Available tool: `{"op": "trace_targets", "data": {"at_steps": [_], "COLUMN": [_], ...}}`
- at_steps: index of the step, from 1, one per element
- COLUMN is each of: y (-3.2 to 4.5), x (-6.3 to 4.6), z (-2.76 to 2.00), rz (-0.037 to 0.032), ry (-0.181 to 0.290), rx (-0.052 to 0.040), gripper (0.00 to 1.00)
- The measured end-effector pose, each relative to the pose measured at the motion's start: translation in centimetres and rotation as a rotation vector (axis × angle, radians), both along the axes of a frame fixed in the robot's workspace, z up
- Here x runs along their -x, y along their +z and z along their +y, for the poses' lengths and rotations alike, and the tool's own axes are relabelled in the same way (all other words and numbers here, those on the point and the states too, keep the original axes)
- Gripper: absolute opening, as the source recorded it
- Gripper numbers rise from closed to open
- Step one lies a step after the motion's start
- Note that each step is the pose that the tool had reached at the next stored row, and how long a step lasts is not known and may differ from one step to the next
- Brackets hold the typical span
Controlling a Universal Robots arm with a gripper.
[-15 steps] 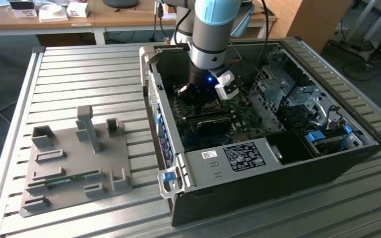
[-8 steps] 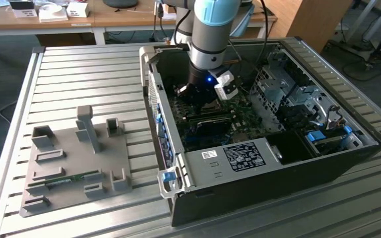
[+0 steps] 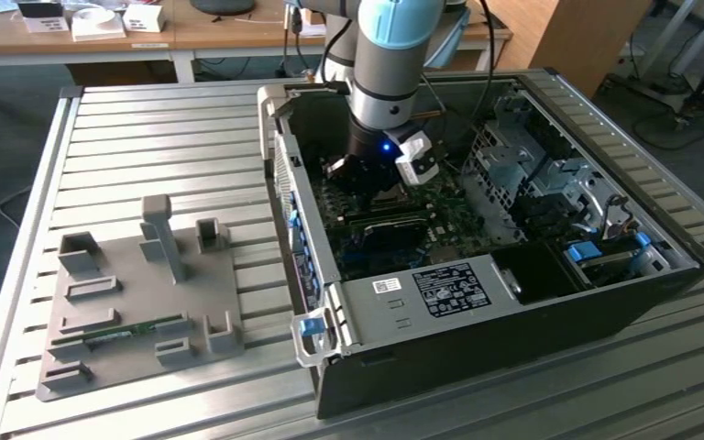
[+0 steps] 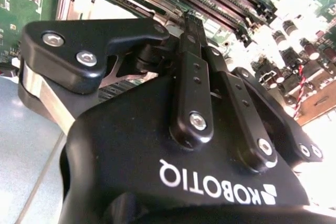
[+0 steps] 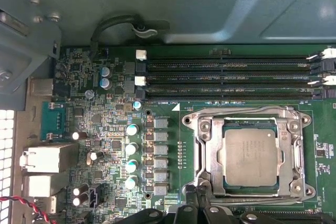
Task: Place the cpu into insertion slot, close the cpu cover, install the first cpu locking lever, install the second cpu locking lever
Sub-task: 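Install the second cpu locking lever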
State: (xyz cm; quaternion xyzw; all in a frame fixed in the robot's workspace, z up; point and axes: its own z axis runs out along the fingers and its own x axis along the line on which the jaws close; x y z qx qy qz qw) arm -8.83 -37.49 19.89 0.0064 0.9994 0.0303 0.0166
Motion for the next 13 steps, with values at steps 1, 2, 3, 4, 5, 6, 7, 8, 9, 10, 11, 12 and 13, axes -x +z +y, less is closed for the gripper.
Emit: {"op": "trace_targets", "data": {"at_steps": [1,2,3,4,5,6,7,8,9,10,11,12,13], "y": [0.00,0.00,-0.02,-0.04,-0.05,-0.05,-0.06,-0.06,-0.07,-0.08,-0.07,-0.07,-0.07], "x": [0.00,0.00,0.00,0.01,0.01,0.02,0.02,0.04,0.07,0.11,0.15,0.20,0.23], "z": [0.00,0.00,0.00,0.00,0.00,0.00,0.00,0.00,0.01,0.01,0.01,0.00,0.00], "rz": [0.0000,0.0000,0.0000,-0.0001,-0.0001,0.0000,0.0000,0.0000,-0.0002,-0.0003,-0.0003,-0.0002,-0.0002], "ry": [0.000,0.000,0.000,0.000,0.000,0.000,0.000,0.000,0.000,0.000,0.000,0.000,0.000], "rx": [0.0000,0.0000,-0.0001,-0.0003,-0.0001,0.0000,0.0000,0.0000,-0.0002,-0.0003,-0.0002,-0.0001,0.0000], "gripper": [0.11,0.11,0.11,0.11,0.11,0.11,0.11,0.11,0.11,0.11,0.11,0.11,0.11]}}
